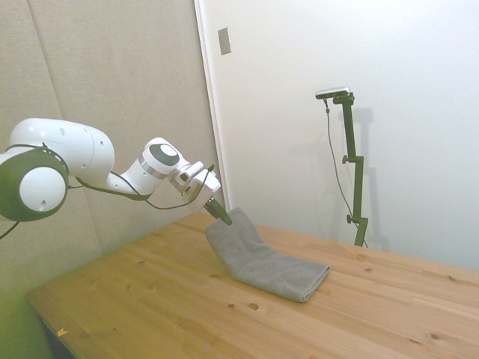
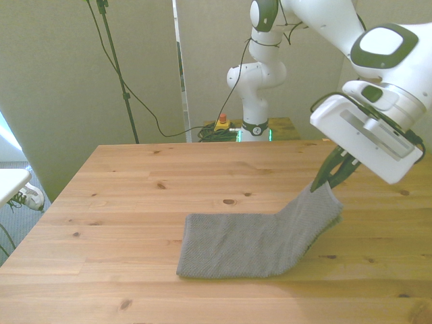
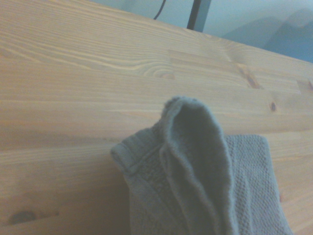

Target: Fold the towel

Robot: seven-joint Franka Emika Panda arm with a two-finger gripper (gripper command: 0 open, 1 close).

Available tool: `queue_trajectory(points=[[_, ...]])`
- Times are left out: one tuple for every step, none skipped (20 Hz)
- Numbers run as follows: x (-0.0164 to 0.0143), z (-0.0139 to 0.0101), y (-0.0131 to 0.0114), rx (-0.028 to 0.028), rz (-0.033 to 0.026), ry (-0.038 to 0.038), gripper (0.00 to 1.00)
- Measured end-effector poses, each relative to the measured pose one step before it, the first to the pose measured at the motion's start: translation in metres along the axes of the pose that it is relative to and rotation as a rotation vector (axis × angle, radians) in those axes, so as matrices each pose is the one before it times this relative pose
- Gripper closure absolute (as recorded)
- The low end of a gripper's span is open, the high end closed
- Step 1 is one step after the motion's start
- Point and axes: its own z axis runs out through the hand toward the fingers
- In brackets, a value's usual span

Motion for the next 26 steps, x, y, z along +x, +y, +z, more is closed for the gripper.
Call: queue_trajectory(points=[[0.00909, -0.00049, 0.01107, 0.00726, 0.01276, -0.0086, 1.0], [0.00898, 0.00048, 0.01124, 0.00432, 0.01159, -0.01283, 1.0], [0.0099, 0.00163, 0.01168, 0.0038, 0.01379, -0.01306, 1.0], [0.01031, 0.00221, 0.01045, 0.0053, 0.01138, -0.00737, 1.0], [0.01073, 0.00367, 0.00962, 0.00646, 0.01063, -0.00993, 1.0], [0.01056, 0.00552, 0.00816, 0.01073, 0.00984, -0.01243, 1.0], [0.01113, 0.00599, 0.00681, 0.02377, 0.00896, -0.0144, 1.0], [0.00979, 0.00721, 0.00488, 0.02826, 0.00974, -0.02155, 1.0], [0.00953, 0.00724, 0.00559, 0.0214, 0.00561, -0.02275, 1.0], [0.00923, 0.00809, 0.00641, 0.00994, 0.00302, -0.0196, 1.0], [0.00907, 0.00719, 0.00617, 0.00762, 0.00558, -0.0134, 1.0], [0.0081, 0.00693, 0.00623, 0.00681, 0.00615, -0.01703, 1.0], [0.00814, 0.00791, 0.00747, 0.00076, 0.01099, -0.01577, 1.0], [0.0081, 0.00822, 0.00774, 0.00099, 0.0123, -0.01419, 1.0], [0.0088, 0.00754, 0.00738, 0.0019, 0.01507, -0.00869, 1.0], [0.00858, 0.00693, 0.00671, 0.00319, 0.01038, -0.00529, 1.0], [0.00843, 0.00658, 0.00627, 0.00056, 0.00897, -0.00375, 1.0], [0.00725, 0.00575, 0.00499, 0.00321, 0.01041, -0.00681, 1.0], [0.00643, 0.00582, 0.00394, 0.00574, 0.00564, -0.00554, 1.0], [0.00517, 0.00575, 0.00305, 0.01126, 0.00695, -0.01321, 1.0], [0.00379, 0.0055, 0.0026, 0.01079, -0.00226, -0.02027, 1.0], [0.00378, 0.00557, 0.00271, 0.00788, -0.00363, -0.01479, 1.0], [0.00402, 0.00541, 0.0024, 0.00961, 0.00046, -0.01143, 1.0], [0.00531, 0.00516, 0.00239, 0.01161, 0.00041, -0.00554, 1.0], [0.006, 0.00575, 0.00303, 0.00998, 0.004, -0.00135, 1.0], [0.00585, 0.00613, 0.00334, 0.00803, 0.00311, -0.00399, 1.0]])
